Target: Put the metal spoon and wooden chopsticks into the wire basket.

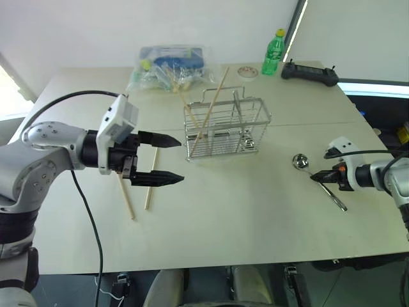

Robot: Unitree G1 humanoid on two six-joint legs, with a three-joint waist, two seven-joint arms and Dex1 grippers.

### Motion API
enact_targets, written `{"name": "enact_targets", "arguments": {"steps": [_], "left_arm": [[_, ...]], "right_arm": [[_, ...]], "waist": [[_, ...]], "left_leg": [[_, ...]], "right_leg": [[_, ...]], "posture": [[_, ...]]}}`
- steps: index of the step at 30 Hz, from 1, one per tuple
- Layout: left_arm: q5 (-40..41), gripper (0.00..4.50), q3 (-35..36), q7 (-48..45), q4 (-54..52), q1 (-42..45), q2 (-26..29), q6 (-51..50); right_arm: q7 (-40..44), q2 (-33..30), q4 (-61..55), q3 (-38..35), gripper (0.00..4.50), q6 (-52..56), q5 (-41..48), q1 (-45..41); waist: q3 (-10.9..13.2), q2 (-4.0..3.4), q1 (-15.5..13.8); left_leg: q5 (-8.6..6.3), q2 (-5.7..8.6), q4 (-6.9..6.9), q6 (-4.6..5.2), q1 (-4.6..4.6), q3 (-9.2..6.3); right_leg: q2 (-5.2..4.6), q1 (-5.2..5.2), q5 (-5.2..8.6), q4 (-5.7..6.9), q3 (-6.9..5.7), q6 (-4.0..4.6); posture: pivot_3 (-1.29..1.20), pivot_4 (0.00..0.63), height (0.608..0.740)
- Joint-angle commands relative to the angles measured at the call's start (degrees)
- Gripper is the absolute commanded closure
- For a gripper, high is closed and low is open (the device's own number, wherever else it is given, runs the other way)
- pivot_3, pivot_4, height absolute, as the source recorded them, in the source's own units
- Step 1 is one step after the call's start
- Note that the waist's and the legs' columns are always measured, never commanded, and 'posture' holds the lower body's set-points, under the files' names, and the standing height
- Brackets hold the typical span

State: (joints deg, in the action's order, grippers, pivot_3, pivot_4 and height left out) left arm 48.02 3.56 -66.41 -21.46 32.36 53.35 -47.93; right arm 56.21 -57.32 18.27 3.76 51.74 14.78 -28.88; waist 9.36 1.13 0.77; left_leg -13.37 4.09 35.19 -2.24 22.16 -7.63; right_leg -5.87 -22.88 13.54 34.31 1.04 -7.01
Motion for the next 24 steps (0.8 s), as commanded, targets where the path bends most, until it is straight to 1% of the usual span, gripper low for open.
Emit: {"name": "enact_targets", "arguments": {"steps": [1,5,9,11,13,16,18,21,24], "left_arm": [[-0.4,0.0,1.0,0.0,-0.4,1.7,-0.2,1.6],[-1.1,0.0,1.3,0.6,0.7,2.2,-0.4,2.3],[-1.9,0.0,1.5,1.4,2.7,3.8,-1.2,2.8],[-2.2,0.0,1.5,2.0,3.7,4.5,-1.6,3.1],[-2.6,0.0,1.5,2.5,4.2,5.0,-2.0,3.6],[-3.0,0.0,1.5,3.1,4.8,5.8,-2.7,3.6],[-3.2,0.0,1.5,3.6,5.4,6.4,-3.1,3.8],[-3.4,0.0,1.6,3.7,6.1,7.1,-3.4,4.0],[-4.1,0.0,1.7,4.0,7.1,8.2,-3.9,4.5]], "right_arm": [[-0.8,0.1,-1.8,-2.3,4.46,-3.3,-0.4,1.3],[-3.9,2.1,-9.7,-9.4,4.46,-5.4,2.9,3.5],[-8.1,6.6,-21.5,-19.4,4.46,-2.9,9.3,5.5],[-11.5,10.2,-26.8,-24.6,4.46,0.4,14.2,4.0],[-15.0,13.2,-31.1,-27.7,4.46,1.9,17.3,1.8],[-20.9,17.4,-34.0,-29.8,4.46,1.8,20.0,-3.8],[-25.0,20.6,-33.2,-30.1,4.46,0.9,21.5,-9.6],[-28.6,23.9,-31.3,-29.6,4.46,-1.5,22.0,-15.5],[-32.5,28.9,-27.7,-26.7,4.46,-6.1,20.2,-20.5]], "waist": [[0.0,0.0,0.0],[0.0,-0.01,0.0],[0.0,-0.09,0.0],[0.0,-0.07,-0.1],[0.0,-0.07,-0.1],[0.0,-0.08,-0.1],[0.0,-0.08,0.0],[0.0,-0.09,0.0],[0.0,-0.09,0.0]], "left_leg": [[0.0,0.0,0.0,0.0,0.0,0.0],[0.0,0.0,0.0,0.0,-0.01,0.0],[0.0,-0.01,-0.04,0.0,-0.02,-0.01],[0.0,-0.01,-0.04,0.0,-0.01,-0.03],[0.0,-0.02,-0.02,0.0,0.0,-0.06],[0.0,-0.02,0.0,0.0,-0.01,-0.05],[0.0,-0.02,-0.01,0.0,-0.01,-0.05],[0.01,-0.01,-0.05,-0.01,0.01,-0.04],[0.01,-0.01,-0.1,-0.02,0.02,-0.05]], "right_leg": [[0.0,0.01,0.0,0.0,0.0,0.0],[0.0,0.0,-0.03,0.02,0.0,-0.05],[0.0,-0.06,-0.06,0.09,0.01,-0.11],[0.01,-0.06,-0.1,0.09,0.01,-0.19],[0.02,-0.05,-0.11,0.08,0.01,-0.19],[0.01,-0.03,-0.11,0.07,0.02,-0.18],[0.01,-0.04,-0.11,0.08,0.01,-0.18],[0.02,-0.12,-0.12,0.09,0.02,-0.15],[0.03,-0.16,-0.13,0.09,0.01,-0.18]], "posture": [[0.0,0.15,0.726],[0.0,0.15,0.726],[0.0,0.15,0.726],[0.0,0.15,0.726],[0.0,0.15,0.726],[0.0,0.15,0.726],[0.0,0.15,0.726],[0.0,0.15,0.726],[0.0,0.15,0.726]]}}
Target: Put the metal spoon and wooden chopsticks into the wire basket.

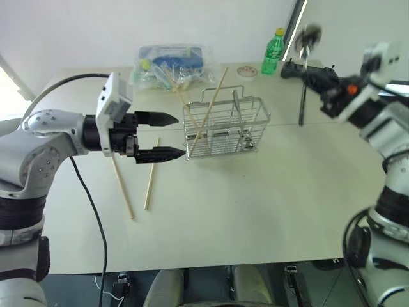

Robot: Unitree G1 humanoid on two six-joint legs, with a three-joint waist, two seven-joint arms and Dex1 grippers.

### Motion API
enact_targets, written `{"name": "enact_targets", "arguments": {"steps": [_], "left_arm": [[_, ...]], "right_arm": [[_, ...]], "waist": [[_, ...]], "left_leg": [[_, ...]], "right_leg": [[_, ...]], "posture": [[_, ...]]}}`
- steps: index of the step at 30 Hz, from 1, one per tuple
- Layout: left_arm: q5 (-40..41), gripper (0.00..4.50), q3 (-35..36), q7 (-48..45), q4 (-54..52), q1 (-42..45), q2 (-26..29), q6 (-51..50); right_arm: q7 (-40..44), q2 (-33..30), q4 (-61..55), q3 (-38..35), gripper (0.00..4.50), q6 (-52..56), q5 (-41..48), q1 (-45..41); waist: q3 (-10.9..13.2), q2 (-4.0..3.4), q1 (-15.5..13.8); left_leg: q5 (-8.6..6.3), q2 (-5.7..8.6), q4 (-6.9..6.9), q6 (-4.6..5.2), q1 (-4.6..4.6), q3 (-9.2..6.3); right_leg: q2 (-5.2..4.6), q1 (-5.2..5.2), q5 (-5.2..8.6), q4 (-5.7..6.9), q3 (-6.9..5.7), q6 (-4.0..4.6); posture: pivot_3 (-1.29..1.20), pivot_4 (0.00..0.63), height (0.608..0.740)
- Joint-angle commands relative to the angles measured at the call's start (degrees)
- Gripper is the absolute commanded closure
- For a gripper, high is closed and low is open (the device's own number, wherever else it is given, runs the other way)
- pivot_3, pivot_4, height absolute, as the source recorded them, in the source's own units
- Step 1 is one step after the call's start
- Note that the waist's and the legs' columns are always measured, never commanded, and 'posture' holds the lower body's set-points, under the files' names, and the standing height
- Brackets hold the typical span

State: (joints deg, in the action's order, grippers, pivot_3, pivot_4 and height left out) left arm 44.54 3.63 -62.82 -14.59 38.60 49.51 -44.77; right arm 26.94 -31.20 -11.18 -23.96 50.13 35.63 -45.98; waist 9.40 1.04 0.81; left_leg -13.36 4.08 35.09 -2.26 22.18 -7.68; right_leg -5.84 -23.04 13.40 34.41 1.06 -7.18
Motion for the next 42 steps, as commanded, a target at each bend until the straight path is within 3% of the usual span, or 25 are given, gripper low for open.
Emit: {"name": "enact_targets", "arguments": {"steps": [1,8,18,21,28,34,38,42], "left_arm": [[-0.7,0.0,1.5,0.4,0.5,2.2,-0.2,1.5],[-0.8,0.0,1.9,0.7,1.0,3.4,-0.1,1.4],[-0.3,0.0,2.8,2.6,0.7,3.1,-0.5,1.3],[-0.7,0.0,2.5,2.7,1.4,3.5,-0.9,1.6],[-1.4,0.0,1.7,3.0,3.2,5.0,-2.2,2.3],[-2.6,0.0,1.0,2.8,5.0,6.7,-3.2,2.8],[-3.4,0.0,1.6,3.0,5.8,6.7,-2.9,2.7],[-3.3,0.0,4.2,4.9,6.7,6.2,-1.6,1.1]], "right_arm": [[-3.8,3.8,2.6,1.6,4.46,-5.5,-1.1,-4.0],[-4.9,9.9,6.2,8.1,4.46,-12.5,-4.5,-2.2],[-9.0,16.2,7.9,9.4,4.46,-15.9,-5.1,3.6],[-10.5,17.2,7.5,9.0,3.49,-15.8,-4.8,5.1],[-12.3,15.4,4.9,8.0,0.04,-14.5,-4.3,6.8],[-10.4,8.5,1.8,6.2,0.04,-10.5,-2.5,6.6],[-3.7,-2.7,-2.7,4.3,0.04,-2.8,2.8,6.2],[8.1,-17.4,-8.1,1.3,0.04,6.2,11.1,9.7]], "waist": [[0.0,0.0,0.0],[0.0,0.0,0.1],[0.0,0.0,0.2],[0.0,0.0,0.2],[0.0,0.0,0.2],[0.0,0.0,0.2],[0.0,-0.06,0.1],[0.1,-0.05,0.0]], "left_leg": [[0.0,0.0,-0.01,0.0,0.02,0.0],[0.01,0.02,-0.02,-0.01,0.06,0.01],[0.04,0.02,0.01,-0.06,-0.02,-0.03],[0.05,0.02,0.01,-0.08,-0.04,-0.05],[0.05,0.02,0.0,-0.08,-0.04,-0.05],[0.05,0.04,0.0,-0.08,-0.04,-0.05],[0.05,0.03,-0.01,-0.07,-0.02,-0.04],[0.03,0.02,-0.01,-0.04,0.01,-0.03]], "right_leg": [[0.0,-0.02,0.0,0.0,0.0,0.0],[0.0,-0.12,-0.02,0.09,0.02,-0.01],[0.02,-0.29,-0.01,0.64,0.05,0.0],[0.04,-0.3,-0.01,0.69,0.05,0.01],[0.05,-0.3,0.0,0.68,0.05,0.01],[0.05,-0.29,0.0,0.67,0.06,0.01],[0.05,-0.29,0.01,0.63,0.05,0.0],[0.04,-0.27,0.02,0.56,0.04,-0.01]], "posture": [[0.0,0.15,0.726],[0.0,0.15,0.726],[0.0,0.15,0.726],[0.0,0.15,0.726],[0.0,0.15,0.726],[0.0,0.15,0.726],[0.0,0.15,0.726],[0.0,0.15,0.726]]}}
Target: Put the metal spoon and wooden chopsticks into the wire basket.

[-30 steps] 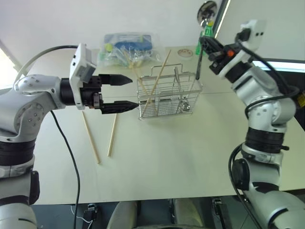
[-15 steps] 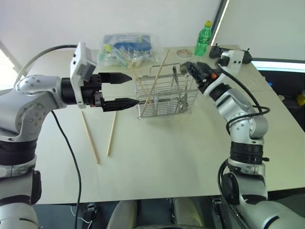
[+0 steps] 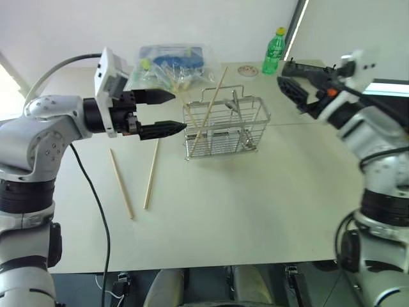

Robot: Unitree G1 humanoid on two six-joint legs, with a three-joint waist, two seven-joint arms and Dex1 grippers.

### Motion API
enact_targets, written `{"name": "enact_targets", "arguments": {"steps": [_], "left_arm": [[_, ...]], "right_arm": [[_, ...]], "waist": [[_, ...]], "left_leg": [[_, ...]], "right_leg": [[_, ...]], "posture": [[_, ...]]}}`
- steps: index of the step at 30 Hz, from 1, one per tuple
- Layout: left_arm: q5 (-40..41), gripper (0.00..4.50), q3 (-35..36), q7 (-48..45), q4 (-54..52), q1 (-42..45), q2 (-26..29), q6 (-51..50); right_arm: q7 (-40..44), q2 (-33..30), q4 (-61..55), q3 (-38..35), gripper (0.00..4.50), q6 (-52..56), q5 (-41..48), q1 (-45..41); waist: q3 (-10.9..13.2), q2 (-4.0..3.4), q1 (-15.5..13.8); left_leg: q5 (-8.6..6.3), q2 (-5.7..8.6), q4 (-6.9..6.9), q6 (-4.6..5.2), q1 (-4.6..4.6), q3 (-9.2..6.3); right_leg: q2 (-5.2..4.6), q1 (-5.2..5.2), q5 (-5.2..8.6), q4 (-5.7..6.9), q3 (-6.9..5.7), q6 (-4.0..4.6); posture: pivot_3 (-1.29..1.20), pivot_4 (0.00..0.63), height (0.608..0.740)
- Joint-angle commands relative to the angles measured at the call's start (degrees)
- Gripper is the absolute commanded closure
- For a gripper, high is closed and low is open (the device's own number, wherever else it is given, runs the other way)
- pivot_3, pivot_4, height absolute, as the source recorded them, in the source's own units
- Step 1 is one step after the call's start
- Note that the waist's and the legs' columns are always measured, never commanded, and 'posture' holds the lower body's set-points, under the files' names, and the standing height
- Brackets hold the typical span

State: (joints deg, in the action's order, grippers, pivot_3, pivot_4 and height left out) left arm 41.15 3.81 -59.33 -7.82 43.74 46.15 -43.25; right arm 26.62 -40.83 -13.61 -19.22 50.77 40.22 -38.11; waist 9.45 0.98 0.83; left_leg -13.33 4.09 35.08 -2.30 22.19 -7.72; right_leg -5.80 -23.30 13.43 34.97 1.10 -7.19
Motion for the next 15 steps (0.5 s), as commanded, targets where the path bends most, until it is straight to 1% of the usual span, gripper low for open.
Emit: {"name": "enact_targets", "arguments": {"steps": [1,4,7,9,12,13,15], "left_arm": [[0.1,0.0,4.8,2.2,0.3,0.9,2.2,-0.7],[-0.3,0.0,6.8,4.7,1.4,0.3,3.0,-1.5],[-1.5,0.0,8.0,8.1,2.7,-0.2,3.8,-3.3],[-3.9,0.0,7.4,10.6,3.5,-1.1,4.6,-3.8],[-9.3,0.0,4.3,16.3,5.4,-2.3,5.1,-6.6],[-10.9,0.0,2.9,18.5,6.3,-2.1,4.6,-8.6],[-13.7,0.0,0.9,24.5,8.9,-0.6,1.9,-13.4]], "right_arm": [[11.7,-11.5,-7.1,-4.4,0.04,7.4,8.5,3.8],[17.9,-18.4,-12.4,-7.3,0.04,11.2,13.8,9.9],[22.1,-21.1,-18.0,-11.1,0.04,13.4,19.3,16.6],[21.6,-20.8,-20.9,-12.3,0.04,13.5,20.8,20.3],[17.9,-18.2,-23.5,-12.3,0.04,12.7,21.9,23.8],[16.2,-17.1,-24.0,-11.9,0.04,12.6,22.3,24.3],[13.1,-15.1,-25.4,-10.5,0.04,12.3,22.8,25.5]], "waist": [[0.0,0.12,-0.1],[0.0,0.18,0.1],[0.0,0.19,0.0],[0.0,0.23,-0.1],[-0.1,0.33,-0.3],[-0.1,0.32,-0.3],[-0.1,0.37,-0.5]], "left_leg": [[-0.01,0.0,0.0,0.02,0.01,0.0],[-0.04,-0.04,0.01,0.06,0.02,-0.01],[-0.04,-0.07,0.05,0.07,0.0,0.09],[-0.04,-0.14,0.09,0.07,-0.01,0.08],[-0.04,-0.16,0.12,0.07,-0.01,0.09],[-0.04,-0.16,0.12,0.07,-0.02,0.09],[-0.04,-0.13,0.13,0.07,-0.02,0.07]], "right_leg": [[0.0,0.01,0.02,-0.02,0.0,-0.02],[-0.01,0.06,0.05,-0.07,-0.03,-0.04],[-0.04,0.07,0.14,-0.13,0.0,0.1],[-0.04,0.11,0.15,-0.14,-0.01,0.1],[-0.07,0.13,0.15,-0.14,-0.01,0.11],[-0.07,0.15,0.15,-0.14,0.0,0.11],[-0.1,0.16,0.14,-0.15,0.0,0.1]], "posture": [[0.0,0.15,0.726],[0.0,0.15,0.726],[0.0,0.15,0.726],[0.0,0.15,0.726],[0.0,0.15,0.726],[0.0,0.15,0.726],[0.0,0.15,0.726]]}}
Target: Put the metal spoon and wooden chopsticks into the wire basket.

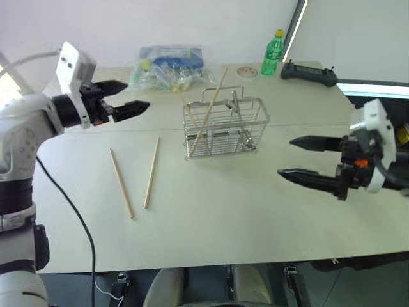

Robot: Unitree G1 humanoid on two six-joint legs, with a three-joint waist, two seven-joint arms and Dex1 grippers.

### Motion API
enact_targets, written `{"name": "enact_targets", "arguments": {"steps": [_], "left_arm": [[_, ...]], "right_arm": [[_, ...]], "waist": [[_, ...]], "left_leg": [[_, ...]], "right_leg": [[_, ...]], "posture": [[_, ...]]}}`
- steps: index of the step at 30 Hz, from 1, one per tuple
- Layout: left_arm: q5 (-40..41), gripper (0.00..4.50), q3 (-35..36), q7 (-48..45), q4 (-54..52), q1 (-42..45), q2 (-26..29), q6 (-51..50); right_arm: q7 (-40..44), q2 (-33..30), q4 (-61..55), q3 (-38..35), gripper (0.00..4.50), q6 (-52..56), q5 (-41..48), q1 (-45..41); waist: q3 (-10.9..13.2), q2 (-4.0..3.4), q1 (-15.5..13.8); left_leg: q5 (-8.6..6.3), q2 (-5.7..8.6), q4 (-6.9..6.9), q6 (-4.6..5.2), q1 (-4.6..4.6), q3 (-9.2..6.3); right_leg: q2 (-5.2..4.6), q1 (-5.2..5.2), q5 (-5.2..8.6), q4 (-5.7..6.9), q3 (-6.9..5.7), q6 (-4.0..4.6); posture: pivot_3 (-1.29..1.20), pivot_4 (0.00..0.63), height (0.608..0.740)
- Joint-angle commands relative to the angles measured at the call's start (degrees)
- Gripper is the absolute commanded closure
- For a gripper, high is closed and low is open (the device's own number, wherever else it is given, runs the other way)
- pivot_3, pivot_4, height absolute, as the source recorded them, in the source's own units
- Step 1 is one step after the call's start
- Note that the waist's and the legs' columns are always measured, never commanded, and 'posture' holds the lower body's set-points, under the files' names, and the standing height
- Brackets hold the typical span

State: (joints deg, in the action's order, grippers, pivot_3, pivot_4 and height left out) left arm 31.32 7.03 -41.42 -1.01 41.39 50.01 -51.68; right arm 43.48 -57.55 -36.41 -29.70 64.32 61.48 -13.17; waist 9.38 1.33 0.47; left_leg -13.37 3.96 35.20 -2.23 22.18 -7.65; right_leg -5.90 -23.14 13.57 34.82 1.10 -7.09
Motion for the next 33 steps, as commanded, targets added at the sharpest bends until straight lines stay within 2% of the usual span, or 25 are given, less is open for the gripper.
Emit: {"name": "enact_targets", "arguments": {"steps": [1,5,8,14,20,31,33], "left_arm": [[-4.5,0.0,-2.6,9.3,3.3,2.9,-3.6,-8.6],[-9.9,0.0,-3.3,20.3,13.2,8.1,-10.1,-21.2],[-12.4,0.0,-2.1,25.1,20.1,11.3,-14.1,-24.5],[-16.5,0.0,2.2,33.5,32.2,16.7,-20.2,-23.0],[-19.2,0.0,5.1,38.8,39.3,18.6,-22.3,-18.7],[-18.6,0.0,7.4,37.8,42.3,21.2,-24.5,-9.1],[-19.0,0.0,8.8,40.4,41.6,22.1,-24.6,-8.6]], "right_arm": [[-4.6,2.1,-3.2,0.3,0.04,-1.2,2.1,0.9],[-7.0,2.2,-4.5,0.7,0.04,-1.2,4.8,1.9],[-9.3,2.6,-3.9,1.1,0.04,-1.7,5.6,2.0],[-14.4,3.9,-5.0,2.4,0.04,-3.0,6.1,3.3],[-17.5,4.0,-6.3,1.7,0.04,-3.7,8.4,5.0],[-23.3,3.4,-8.3,0.7,0.04,-6.3,13.6,8.3],[-23.8,3.1,-8.1,0.9,0.04,-6.7,13.8,8.6]], "waist": [[0.0,0.03,-0.4],[0.1,0.2,-1.2],[0.1,0.24,-1.2],[0.0,0.26,-1.2],[0.0,0.28,-1.2],[0.0,0.31,-1.3],[0.0,0.33,-1.3]], "left_leg": [[0.0,0.02,0.02,0.0,0.02,-0.02],[0.0,0.07,0.05,-0.01,0.12,-0.1],[0.0,0.16,0.04,-0.01,0.14,-0.14],[0.01,0.15,0.01,-0.03,0.13,-0.16],[0.01,0.15,0.01,-0.04,0.13,-0.12],[0.04,0.14,0.04,-0.09,0.1,-0.11],[0.04,0.14,0.04,-0.09,0.12,-0.13]], "right_leg": [[-0.01,0.01,0.0,0.0,0.0,-0.01],[0.01,-0.07,-0.1,-0.02,-0.02,-0.19],[0.01,-0.06,-0.08,-0.02,-0.07,-0.23],[0.0,-0.09,-0.08,-0.01,-0.07,-0.23],[0.0,-0.11,-0.09,-0.01,-0.07,-0.23],[-0.04,-0.06,-0.11,0.0,-0.08,-0.23],[-0.04,-0.06,-0.11,-0.01,-0.08,-0.23]], "posture": [[0.0,0.15,0.726],[0.0,0.15,0.726],[0.0,0.15,0.726],[0.0,0.15,0.726],[0.0,0.15,0.726],[0.0,0.15,0.726],[0.0,0.15,0.726]]}}
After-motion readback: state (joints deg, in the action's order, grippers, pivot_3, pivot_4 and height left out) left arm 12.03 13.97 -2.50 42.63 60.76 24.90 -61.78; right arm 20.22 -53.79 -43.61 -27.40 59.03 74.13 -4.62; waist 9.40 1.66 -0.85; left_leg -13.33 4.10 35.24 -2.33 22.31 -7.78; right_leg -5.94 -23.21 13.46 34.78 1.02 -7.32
